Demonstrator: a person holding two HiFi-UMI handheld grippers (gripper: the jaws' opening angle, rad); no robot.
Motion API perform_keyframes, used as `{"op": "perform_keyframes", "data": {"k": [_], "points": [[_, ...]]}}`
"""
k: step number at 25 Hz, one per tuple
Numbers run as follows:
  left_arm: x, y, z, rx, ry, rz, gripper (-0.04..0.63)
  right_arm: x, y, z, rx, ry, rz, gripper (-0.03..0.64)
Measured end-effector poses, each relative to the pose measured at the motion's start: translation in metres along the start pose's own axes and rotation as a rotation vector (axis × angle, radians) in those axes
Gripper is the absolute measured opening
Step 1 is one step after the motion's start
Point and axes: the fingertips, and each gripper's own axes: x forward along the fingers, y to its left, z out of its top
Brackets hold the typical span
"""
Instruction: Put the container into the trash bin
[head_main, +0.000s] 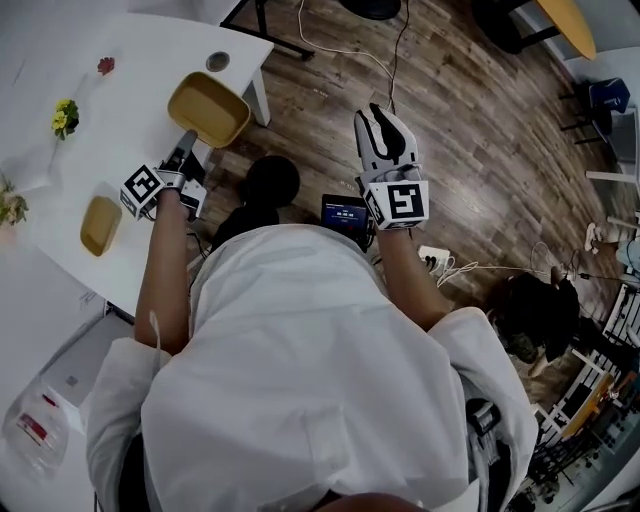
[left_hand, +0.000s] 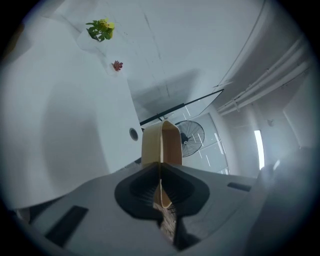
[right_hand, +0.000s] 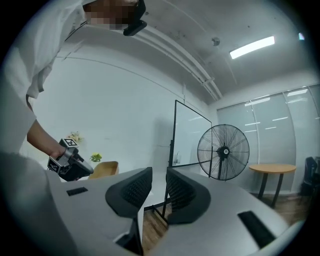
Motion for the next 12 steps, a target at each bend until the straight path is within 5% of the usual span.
{"op": "perform_keyframes", "data": {"k": [12], "points": [[0.001,-0.009,-0.13,-0.016,0.105,0.042,0.023,-0.086,-0.035,-0.057,0.068,0.047,-0.004,0.1]]}}
